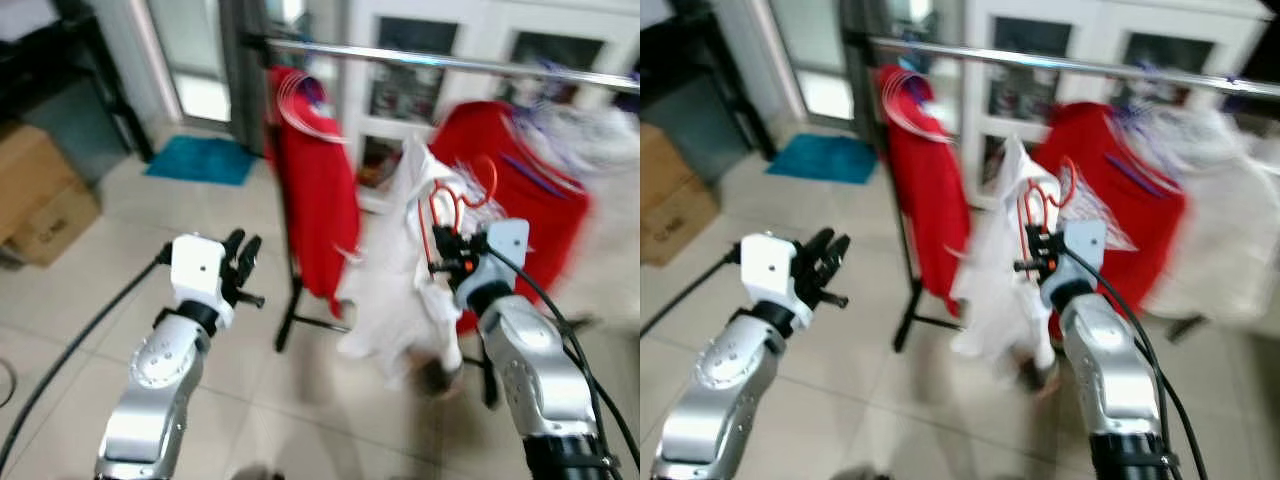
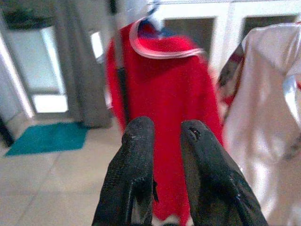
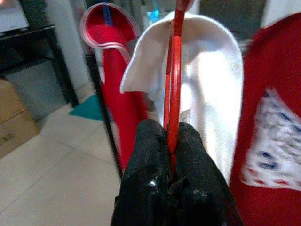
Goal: Hang hanger
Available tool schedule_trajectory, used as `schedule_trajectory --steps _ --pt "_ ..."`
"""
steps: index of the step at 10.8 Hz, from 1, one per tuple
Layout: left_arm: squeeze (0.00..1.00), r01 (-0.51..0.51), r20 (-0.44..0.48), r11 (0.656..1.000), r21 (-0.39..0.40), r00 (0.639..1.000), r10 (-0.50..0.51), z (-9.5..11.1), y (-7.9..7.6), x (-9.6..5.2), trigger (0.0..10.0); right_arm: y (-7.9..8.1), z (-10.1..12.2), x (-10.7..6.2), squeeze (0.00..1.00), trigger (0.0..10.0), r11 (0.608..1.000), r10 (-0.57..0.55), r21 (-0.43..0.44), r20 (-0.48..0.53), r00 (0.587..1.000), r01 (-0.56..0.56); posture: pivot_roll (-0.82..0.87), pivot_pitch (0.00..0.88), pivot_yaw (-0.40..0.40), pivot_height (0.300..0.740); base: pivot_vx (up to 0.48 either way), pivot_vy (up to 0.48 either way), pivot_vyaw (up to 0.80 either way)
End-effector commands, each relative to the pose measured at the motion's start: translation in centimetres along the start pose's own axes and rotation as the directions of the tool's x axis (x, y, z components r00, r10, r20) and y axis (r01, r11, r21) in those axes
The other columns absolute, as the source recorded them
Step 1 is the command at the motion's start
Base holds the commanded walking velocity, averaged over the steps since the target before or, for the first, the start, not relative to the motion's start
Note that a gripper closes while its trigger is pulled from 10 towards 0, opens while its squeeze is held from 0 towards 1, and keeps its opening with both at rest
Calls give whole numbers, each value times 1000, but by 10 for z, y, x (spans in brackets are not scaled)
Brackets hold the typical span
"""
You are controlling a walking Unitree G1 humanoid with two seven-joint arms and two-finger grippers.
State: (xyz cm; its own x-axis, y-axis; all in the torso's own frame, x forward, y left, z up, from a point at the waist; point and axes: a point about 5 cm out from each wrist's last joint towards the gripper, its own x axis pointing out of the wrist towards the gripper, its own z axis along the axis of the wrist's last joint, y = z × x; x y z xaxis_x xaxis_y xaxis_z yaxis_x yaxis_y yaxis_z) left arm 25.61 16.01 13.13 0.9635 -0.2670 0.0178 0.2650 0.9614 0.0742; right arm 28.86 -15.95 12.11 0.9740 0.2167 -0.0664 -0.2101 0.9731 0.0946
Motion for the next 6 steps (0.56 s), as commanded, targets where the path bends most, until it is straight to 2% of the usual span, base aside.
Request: schedule_trajectory --steps 1,3,4,6 --pt "0 3 7 1000 17 1000 -4 3 1 1 10000 2 11 2 0 10000 1000 6 -28 40 999 -4 -84 57 30 740 368 0 0" --pt "0 33 12 999 40 999 -33 6 -3 2 10000 -5 14 5 0 10000 996 -25 -79 29 999 28 -78 59 30 740 366 0 0" --pt "0 38 22 998 41 999 -39 9 -3 4 10000 -6 15 6 0 10000 997 -25 -70 16 1000 27 -78 61 29 740 364 0 0" --pt "0 48 46 998 44 998 -50 18 -3 7 10000 -9 16 8 0 10000 990 -30 -137 -8 1000 29 -73 69 17 740 366 0 0"
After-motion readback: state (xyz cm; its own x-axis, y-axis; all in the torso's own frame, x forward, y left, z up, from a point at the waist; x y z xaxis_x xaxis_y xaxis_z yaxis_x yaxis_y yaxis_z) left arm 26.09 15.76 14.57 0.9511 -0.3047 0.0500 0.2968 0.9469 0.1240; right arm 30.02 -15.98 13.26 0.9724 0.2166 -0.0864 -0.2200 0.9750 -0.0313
